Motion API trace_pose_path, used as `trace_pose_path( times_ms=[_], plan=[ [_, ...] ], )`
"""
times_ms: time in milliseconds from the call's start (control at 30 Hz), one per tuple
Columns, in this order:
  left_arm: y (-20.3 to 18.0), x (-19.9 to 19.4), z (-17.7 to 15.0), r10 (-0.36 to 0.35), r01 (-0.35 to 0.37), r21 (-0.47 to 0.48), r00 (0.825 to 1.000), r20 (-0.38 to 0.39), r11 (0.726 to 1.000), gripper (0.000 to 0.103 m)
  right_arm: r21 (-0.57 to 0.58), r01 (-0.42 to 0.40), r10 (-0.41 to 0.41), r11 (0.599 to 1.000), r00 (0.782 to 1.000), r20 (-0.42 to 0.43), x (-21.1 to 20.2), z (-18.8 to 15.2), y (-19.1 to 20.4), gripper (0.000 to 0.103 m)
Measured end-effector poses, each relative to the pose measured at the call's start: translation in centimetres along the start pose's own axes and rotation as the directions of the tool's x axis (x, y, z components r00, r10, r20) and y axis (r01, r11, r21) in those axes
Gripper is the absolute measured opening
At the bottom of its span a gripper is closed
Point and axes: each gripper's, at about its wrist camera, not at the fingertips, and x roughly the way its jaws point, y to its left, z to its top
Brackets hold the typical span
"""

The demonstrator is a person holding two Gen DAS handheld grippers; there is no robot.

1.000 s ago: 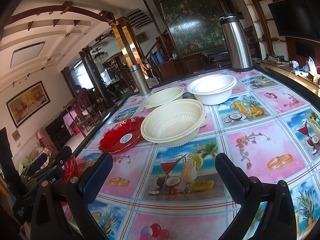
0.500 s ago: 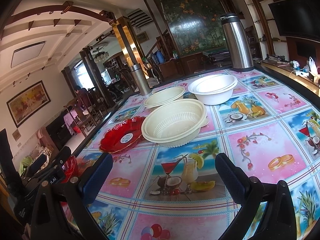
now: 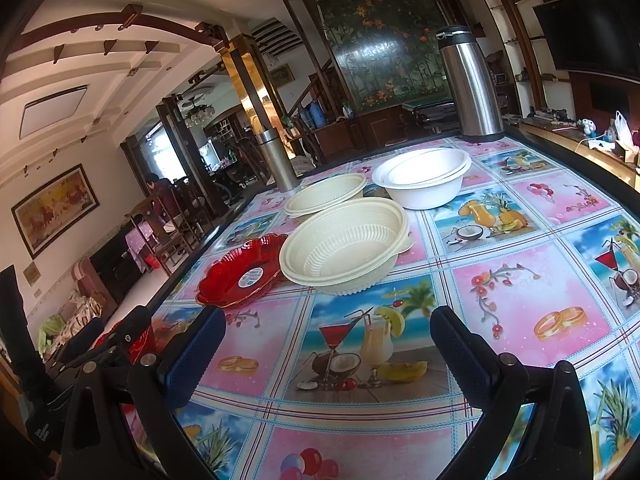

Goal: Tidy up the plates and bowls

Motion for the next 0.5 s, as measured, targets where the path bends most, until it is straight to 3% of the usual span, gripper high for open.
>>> trace_pose_path(
  times_ms=[300, 400, 500],
  plan=[
    [-0.1, 0.8, 0.2, -0.02, 0.021, 0.011, 0.999, -0.036, 1.0, 0.103, 0.018, 0.035, -0.035, 0.999, 0.999, -0.012, 0.0, 0.0, -0.2, 0.103],
    [-0.6, 1.6, 0.9, 0.018, -0.013, 0.056, 0.995, -0.096, 0.998, 0.103, -0.024, 0.067, -0.067, 0.997, 0.998, -0.008, 0.0, 0.8, 1.1, 0.103],
    [-0.1, 2.3, 2.1, 0.042, -0.032, 0.066, 0.986, -0.164, 0.997, 0.103, -0.057, 0.023, -0.023, 0.998, 1.0, 0.003, -0.2, 3.1, 3.0, 0.103]
  ],
)
